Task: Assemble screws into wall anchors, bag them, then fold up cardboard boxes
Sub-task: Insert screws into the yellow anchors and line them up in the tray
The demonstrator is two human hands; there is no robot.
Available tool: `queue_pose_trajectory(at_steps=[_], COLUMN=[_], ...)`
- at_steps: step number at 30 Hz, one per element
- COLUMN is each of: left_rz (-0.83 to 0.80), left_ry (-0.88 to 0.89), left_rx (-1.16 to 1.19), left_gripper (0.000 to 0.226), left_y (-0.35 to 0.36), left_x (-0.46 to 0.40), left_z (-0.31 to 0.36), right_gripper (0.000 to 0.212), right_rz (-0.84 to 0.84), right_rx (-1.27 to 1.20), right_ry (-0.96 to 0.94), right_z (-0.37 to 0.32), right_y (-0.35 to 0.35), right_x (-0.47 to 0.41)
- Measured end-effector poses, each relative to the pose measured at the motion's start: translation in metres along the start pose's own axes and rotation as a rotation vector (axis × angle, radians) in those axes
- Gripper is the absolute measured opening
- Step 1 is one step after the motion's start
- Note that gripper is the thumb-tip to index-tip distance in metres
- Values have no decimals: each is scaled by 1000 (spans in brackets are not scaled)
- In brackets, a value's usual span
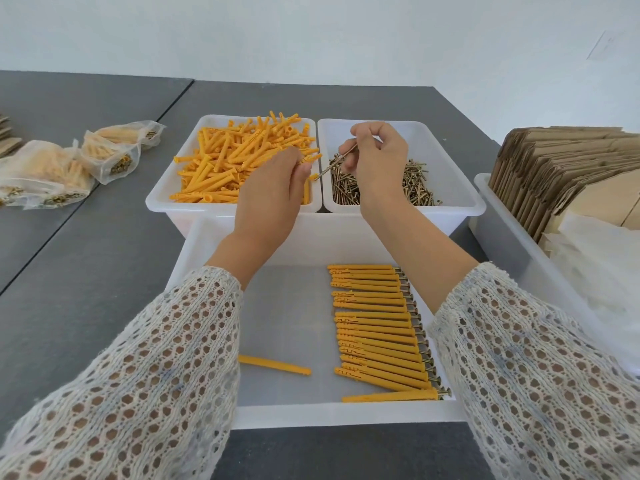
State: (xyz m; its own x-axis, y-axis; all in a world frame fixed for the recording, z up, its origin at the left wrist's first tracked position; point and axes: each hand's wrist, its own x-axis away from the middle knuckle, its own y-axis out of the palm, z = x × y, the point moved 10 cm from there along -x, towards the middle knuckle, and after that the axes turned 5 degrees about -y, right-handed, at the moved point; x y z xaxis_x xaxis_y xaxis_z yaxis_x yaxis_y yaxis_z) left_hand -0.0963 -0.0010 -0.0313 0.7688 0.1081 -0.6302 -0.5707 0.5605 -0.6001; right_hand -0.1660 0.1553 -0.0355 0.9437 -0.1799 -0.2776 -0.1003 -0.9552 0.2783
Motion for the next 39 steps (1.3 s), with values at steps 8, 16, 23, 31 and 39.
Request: queue_pose_trajectory(at_steps=[8,16,23,31,39], left_rz=[185,-5,-166,-199,-210], left_ry=[61,-117,-89,13,13], left_rx=[111,449,320,188,166], left_gripper=[22,11,19,29,26], left_y=[-31,-13,12,17,17], left_x=[-6,-6,-3,-3,-1], left_z=[8,-6,-3,4,4], right_gripper=[14,16,15,15,15], right_rz=[90,190,152,197,206], right_rx=[-58,-215,-174,-108,-86], right_ry=[197,342,289,229,184], right_z=[29,45,40,32,28], right_y=[-16,-29,-24,-34,-37], right_x=[-5,-6,-9,-12,-13])
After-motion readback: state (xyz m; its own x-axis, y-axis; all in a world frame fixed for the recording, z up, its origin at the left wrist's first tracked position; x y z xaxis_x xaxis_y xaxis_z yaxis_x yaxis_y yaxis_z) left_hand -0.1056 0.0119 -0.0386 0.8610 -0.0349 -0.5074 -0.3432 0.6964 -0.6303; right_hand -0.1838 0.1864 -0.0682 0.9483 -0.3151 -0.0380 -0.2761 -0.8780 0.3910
